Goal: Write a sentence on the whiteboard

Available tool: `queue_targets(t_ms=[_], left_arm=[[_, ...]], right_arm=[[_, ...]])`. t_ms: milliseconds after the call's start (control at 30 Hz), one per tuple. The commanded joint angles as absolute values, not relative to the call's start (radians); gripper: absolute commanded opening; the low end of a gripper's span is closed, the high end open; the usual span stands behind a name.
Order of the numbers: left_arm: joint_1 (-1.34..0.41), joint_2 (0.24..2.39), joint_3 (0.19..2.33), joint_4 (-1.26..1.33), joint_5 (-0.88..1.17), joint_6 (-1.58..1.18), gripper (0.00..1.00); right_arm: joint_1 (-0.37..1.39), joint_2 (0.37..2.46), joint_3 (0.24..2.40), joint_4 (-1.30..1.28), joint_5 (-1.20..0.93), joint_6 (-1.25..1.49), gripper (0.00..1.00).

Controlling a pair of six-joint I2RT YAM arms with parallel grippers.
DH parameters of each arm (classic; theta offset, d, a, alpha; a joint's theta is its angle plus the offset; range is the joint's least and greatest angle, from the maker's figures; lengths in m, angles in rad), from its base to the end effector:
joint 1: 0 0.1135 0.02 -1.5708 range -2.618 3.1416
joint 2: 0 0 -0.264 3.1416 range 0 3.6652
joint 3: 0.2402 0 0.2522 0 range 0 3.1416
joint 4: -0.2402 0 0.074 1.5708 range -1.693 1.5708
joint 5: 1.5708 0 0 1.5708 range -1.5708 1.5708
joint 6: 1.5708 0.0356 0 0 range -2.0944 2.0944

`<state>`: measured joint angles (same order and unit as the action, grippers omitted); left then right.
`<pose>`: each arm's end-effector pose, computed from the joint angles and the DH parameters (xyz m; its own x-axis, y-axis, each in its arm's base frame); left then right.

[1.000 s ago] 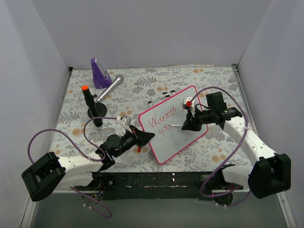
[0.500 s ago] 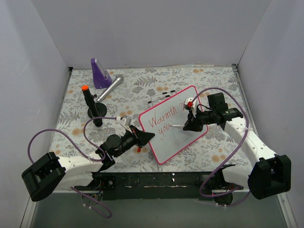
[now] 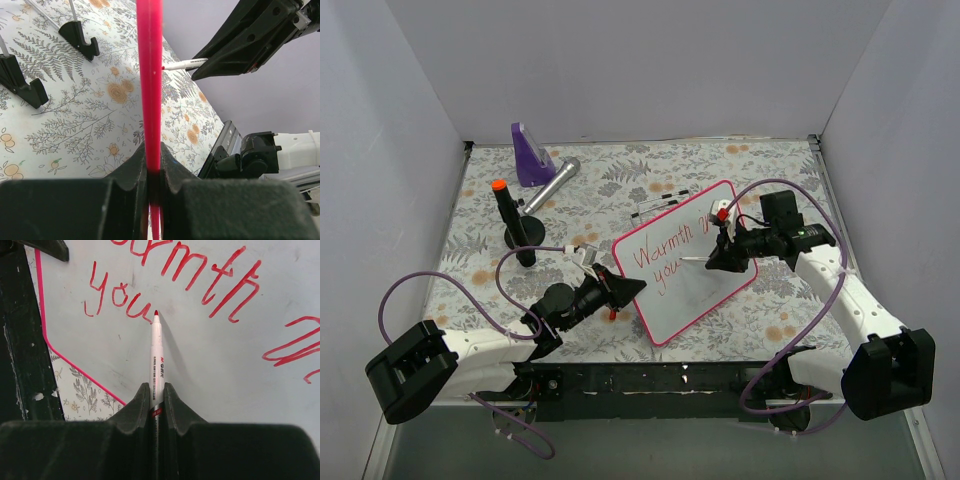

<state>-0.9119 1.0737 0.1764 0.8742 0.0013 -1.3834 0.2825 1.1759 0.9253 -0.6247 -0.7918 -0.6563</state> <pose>0.1245 -0.1608 0.1890 -0.7802 -0.5971 -0.1862 0.1336 0.1318 -0.9822 0.2177 0.0896 0.2785 -0.1974 -0.5037 -0.8410 -0.9520 0.3033 0.0418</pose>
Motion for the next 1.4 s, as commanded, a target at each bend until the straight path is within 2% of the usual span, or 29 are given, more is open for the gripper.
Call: queue_targets(t_ms=[0,967,1367], left_arm=[[-0.917,1.068,0.187,0.953,0.038,-1.362,0.00],[-0.917,1.055,0.173,0.960,0.029,-1.361,0.00],[-0.916,1.063,0.176,0.962,0.034,-1.361,0.00]], right_arm=[[0.279,1.180,0.969,-0.569,-0.805,-0.624,0.01],[0.279,1.140,0.858,-0.657,-0.758,-0.704,0.01],[0.278,1.198,0.942,-0.627,-0.775,-0.672,0.01]])
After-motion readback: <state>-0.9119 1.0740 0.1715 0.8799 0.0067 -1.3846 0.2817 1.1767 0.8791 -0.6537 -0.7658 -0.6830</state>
